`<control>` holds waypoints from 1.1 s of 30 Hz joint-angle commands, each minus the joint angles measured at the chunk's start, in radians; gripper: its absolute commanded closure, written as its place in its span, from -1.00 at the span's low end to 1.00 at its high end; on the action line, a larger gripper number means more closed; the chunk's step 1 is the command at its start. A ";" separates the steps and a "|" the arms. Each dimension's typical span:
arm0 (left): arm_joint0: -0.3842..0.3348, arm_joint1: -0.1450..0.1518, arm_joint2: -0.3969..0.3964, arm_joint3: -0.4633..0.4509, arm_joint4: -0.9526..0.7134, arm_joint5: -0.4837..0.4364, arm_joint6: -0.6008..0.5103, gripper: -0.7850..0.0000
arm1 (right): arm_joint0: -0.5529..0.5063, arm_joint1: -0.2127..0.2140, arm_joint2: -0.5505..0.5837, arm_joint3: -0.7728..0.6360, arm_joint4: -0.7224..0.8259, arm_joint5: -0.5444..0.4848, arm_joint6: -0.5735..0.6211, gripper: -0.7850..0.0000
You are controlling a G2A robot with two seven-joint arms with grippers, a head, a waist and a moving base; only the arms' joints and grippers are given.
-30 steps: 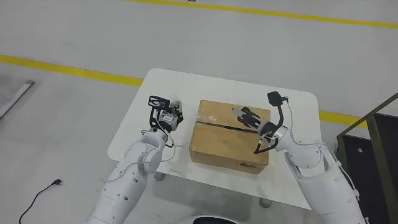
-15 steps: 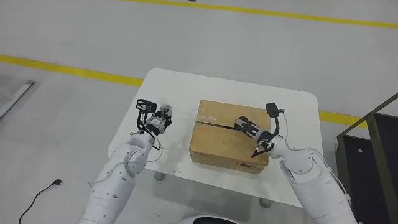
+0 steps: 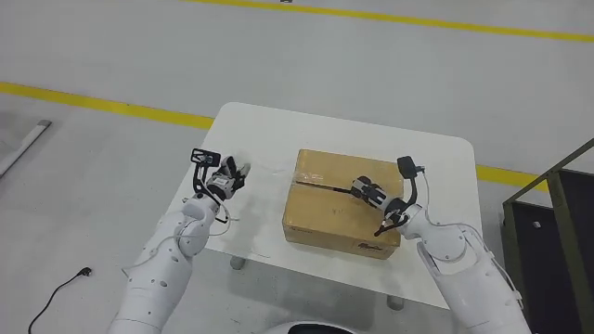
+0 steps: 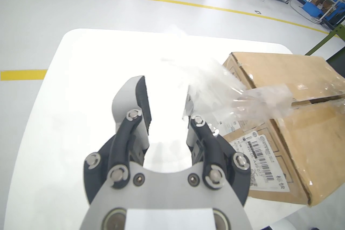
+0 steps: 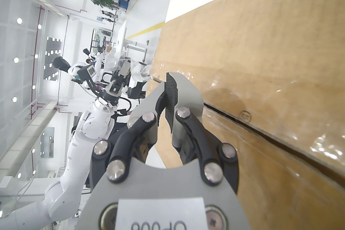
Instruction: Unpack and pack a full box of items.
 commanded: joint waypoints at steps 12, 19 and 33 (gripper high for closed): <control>0.073 0.037 -0.096 -0.072 0.100 0.041 -0.071 -1.00 | -0.005 -0.001 0.003 0.000 -0.008 0.012 0.001 1.00; 0.121 0.052 -0.149 -0.143 0.109 0.053 -0.103 -1.00 | -0.009 -0.001 0.011 0.006 -0.012 0.017 0.002 1.00; 0.109 0.052 -0.162 -0.195 0.010 0.049 -0.113 -1.00 | -0.020 -0.008 0.016 -0.005 0.047 -0.063 -0.034 1.00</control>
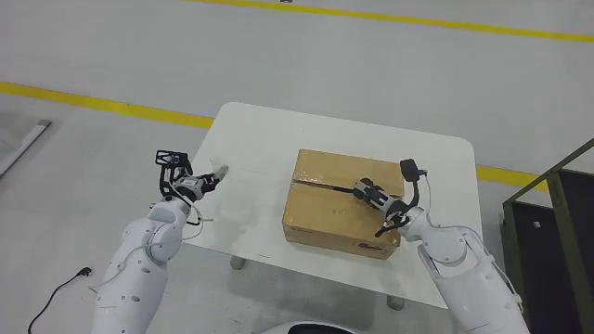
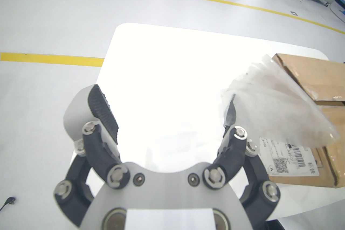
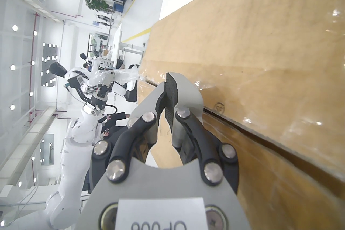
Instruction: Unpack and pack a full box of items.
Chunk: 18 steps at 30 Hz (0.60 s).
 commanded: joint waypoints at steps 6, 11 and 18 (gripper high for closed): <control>-0.012 0.000 0.003 -0.024 -0.026 -0.007 0.009 -1.00 | 0.024 -0.012 -0.055 0.014 0.020 -0.098 0.018 1.00; -0.018 0.002 -0.008 -0.031 -0.047 -0.007 0.000 -1.00 | 0.057 -0.024 -0.097 0.090 0.003 -0.052 -0.014 1.00; -0.016 0.009 -0.024 -0.045 -0.046 -0.013 -0.024 -1.00 | 0.075 -0.030 -0.103 0.133 -0.004 -0.003 -0.039 1.00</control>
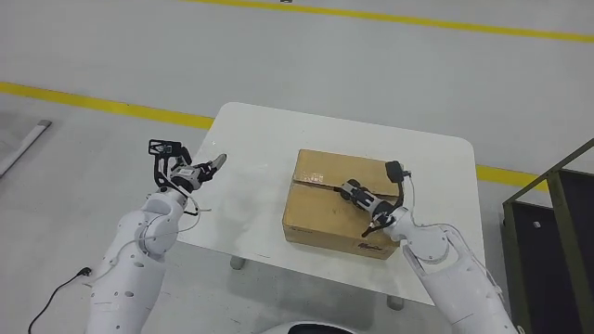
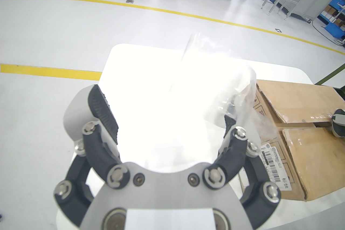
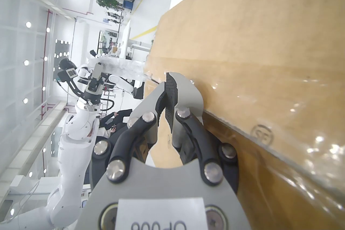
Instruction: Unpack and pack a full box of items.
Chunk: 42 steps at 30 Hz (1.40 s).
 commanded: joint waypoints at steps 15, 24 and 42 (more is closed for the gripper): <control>0.020 0.020 -0.007 -0.122 0.167 -0.005 -0.015 -1.00 | -0.023 0.002 0.057 -0.088 0.022 -0.015 -0.025 1.00; 0.035 0.019 0.133 -0.311 0.363 -0.088 0.008 -1.00 | -0.159 0.045 0.273 -0.283 -0.215 0.036 -0.103 1.00; -0.005 -0.009 0.301 -0.318 0.306 -0.103 0.075 -1.00 | -0.464 0.068 0.474 -0.409 -0.459 0.129 -0.245 1.00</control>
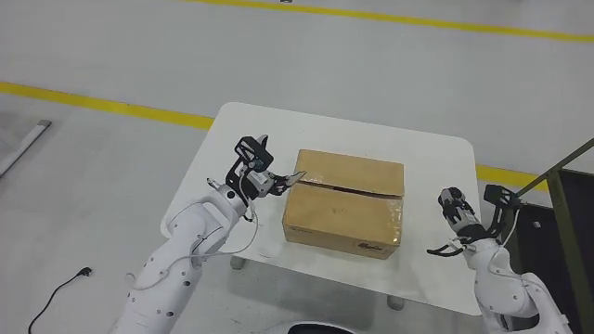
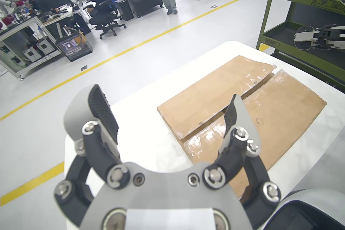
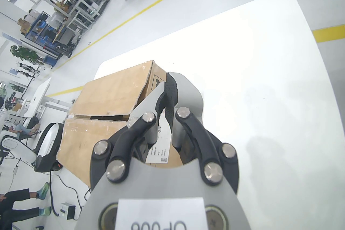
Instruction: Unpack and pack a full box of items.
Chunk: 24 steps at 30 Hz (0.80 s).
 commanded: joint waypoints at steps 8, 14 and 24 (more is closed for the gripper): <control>0.002 0.000 0.002 -0.001 0.000 0.000 0.002 -1.00 | -0.040 -0.005 -0.041 0.028 -0.106 -0.039 -0.083 1.00; -0.024 -0.013 0.095 0.043 0.028 -0.054 0.008 -1.00 | -0.073 -0.015 -0.086 0.122 -0.171 -0.093 -0.222 1.00; -0.192 -0.058 0.292 0.248 0.186 -0.086 0.045 -1.00 | -0.051 -0.028 -0.150 0.171 -0.257 -0.102 -0.283 1.00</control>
